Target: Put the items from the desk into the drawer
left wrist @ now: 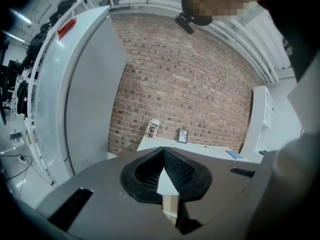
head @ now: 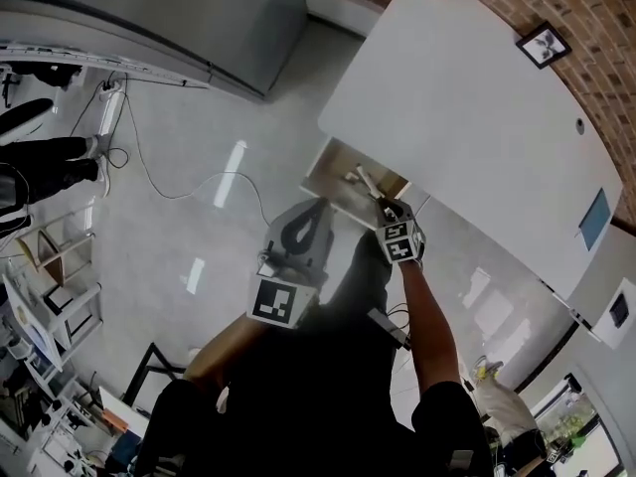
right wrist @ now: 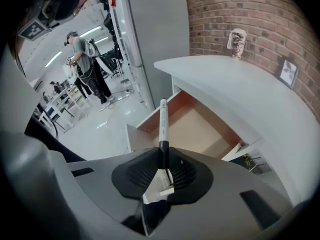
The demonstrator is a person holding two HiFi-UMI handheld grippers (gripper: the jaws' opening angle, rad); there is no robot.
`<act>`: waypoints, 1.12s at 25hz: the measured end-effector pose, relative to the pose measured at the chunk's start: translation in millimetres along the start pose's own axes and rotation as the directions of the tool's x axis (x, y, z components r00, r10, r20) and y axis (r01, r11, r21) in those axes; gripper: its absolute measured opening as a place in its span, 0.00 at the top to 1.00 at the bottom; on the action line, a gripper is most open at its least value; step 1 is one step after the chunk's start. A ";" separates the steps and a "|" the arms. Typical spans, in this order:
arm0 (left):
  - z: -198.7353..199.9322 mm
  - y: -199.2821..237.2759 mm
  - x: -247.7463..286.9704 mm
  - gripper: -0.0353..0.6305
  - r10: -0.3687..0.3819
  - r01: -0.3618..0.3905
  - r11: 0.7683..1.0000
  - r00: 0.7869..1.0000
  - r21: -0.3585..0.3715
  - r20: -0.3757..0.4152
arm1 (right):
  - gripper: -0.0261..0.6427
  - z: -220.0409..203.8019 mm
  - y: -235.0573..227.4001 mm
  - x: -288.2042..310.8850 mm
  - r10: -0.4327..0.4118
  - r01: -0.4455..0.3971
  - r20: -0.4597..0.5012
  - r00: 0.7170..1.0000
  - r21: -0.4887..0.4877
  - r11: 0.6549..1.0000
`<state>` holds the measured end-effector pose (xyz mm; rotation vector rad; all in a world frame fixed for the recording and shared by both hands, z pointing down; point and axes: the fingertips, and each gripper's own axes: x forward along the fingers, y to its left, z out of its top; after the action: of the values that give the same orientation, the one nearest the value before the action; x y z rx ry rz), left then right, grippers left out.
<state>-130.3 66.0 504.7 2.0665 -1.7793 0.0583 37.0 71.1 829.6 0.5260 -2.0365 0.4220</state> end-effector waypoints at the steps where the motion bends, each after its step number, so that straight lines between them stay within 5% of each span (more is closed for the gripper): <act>1: -5.8 2.0 0.4 0.94 0.000 0.000 1.000 1.000 -0.002 -0.008 | 0.88 -5.6 1.0 8.5 -0.001 0.001 -0.015 1.000 0.006 1.000; 14: -61.4 16.1 -0.3 0.94 0.014 -0.015 1.000 0.996 -0.011 -0.093 | 0.88 -68.6 26.7 83.7 0.053 -0.039 -0.174 0.983 0.083 0.996; 28: -80.6 15.8 -5.8 0.94 0.022 -0.026 0.999 0.991 -0.035 -0.129 | 0.87 -104.2 34.7 97.1 0.059 -0.034 -0.280 0.958 0.093 0.995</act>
<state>-127.8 96.6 581.1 1.9692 -1.7145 0.1612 50.3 133.2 961.8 0.4431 -1.7632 0.5830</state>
